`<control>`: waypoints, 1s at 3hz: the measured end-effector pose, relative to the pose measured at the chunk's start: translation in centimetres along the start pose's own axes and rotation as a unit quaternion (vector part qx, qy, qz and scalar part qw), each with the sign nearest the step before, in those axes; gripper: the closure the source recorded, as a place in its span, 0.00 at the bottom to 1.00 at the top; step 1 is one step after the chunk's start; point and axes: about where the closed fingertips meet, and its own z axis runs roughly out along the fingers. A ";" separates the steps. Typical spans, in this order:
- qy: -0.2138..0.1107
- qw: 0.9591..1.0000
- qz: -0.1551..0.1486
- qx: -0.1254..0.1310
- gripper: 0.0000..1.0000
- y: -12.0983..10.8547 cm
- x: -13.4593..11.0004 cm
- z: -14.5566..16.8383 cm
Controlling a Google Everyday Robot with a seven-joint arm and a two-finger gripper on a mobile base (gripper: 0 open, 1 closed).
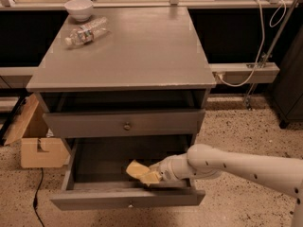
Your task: Place sponge into middle drawer
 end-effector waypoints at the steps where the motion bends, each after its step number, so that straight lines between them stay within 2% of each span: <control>1: 0.000 1.000 0.000 0.000 0.00 0.0 0.0 0.0; 2: -0.027 0.999 0.002 0.041 0.00 -0.3 0.1 -3.4; 3: -0.075 0.991 -0.015 0.112 0.00 0.6 -0.7 -9.7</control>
Offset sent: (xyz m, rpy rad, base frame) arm -0.0129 -0.0927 0.0712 -0.0268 -0.1978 -0.2447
